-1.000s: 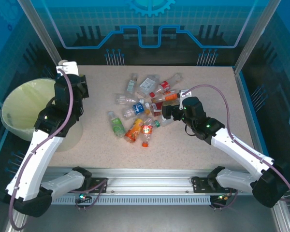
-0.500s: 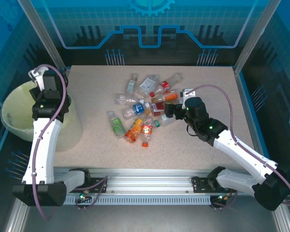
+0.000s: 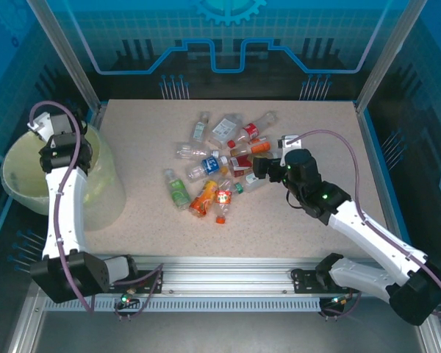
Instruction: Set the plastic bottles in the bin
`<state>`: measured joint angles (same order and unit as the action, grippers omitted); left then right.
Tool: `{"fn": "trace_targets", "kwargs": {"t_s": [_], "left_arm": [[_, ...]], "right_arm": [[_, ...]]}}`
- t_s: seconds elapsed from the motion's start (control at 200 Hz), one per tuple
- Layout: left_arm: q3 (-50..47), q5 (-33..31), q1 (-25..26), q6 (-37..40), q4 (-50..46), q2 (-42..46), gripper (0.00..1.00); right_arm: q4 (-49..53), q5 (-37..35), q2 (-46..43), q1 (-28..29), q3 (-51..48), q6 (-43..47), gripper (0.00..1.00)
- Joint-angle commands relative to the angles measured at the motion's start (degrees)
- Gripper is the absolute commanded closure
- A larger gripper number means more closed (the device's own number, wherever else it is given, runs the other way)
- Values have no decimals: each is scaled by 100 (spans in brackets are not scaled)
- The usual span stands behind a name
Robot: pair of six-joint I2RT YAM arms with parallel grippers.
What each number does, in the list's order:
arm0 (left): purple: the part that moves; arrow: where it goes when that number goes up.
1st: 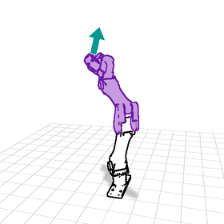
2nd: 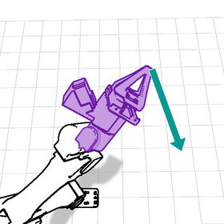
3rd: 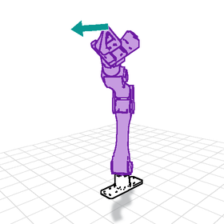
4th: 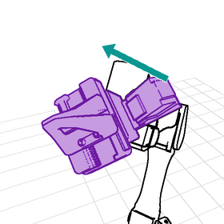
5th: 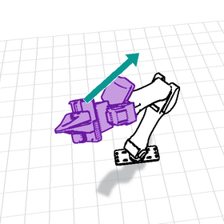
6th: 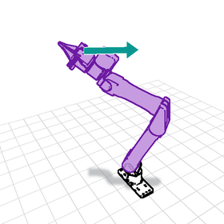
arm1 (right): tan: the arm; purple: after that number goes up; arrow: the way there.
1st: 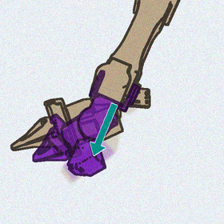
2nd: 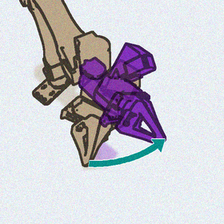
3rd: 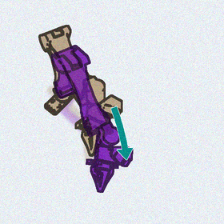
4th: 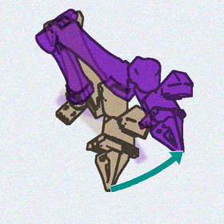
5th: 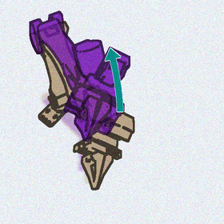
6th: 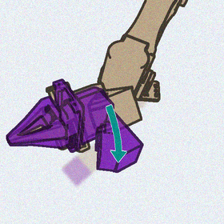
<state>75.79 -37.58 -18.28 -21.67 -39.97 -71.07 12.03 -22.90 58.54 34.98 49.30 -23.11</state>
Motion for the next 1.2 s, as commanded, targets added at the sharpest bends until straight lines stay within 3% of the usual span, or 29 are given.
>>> {"fn": "trace_targets", "kwargs": {"t_s": [0.0, 0.185, 0.47, 0.755, 0.895, 1.06, 1.196], "left_arm": [[-62, 221, -271, -541, 281, -156, 37], [-161, 1087, -661, -868, 424, -248, 28], [-60, 1697, -703, -804, 345, -243, 8], [-31, 2384, -705, -903, 348, 203, 2], [-304, 3029, -694, -1127, 664, 821, 1], [-431, 3304, -696, -1184, 886, 1458, 1], [-600, 4032, -694, -1362, 1224, 1811, 1]], "right_arm": [[60, -43, -234, 50, -137, -40, 0], [133, -286, -489, 42, -283, -62, 0], [62, -444, -704, -1, -426, -49, 0], [49, -610, -645, -43, -482, -218, 0], [35, -736, -616, -66, -541, -357, 0], [-129, -608, -607, -88, -718, -481, 0], [-224, -565, -573, -98, -949, -795, 0]]}}
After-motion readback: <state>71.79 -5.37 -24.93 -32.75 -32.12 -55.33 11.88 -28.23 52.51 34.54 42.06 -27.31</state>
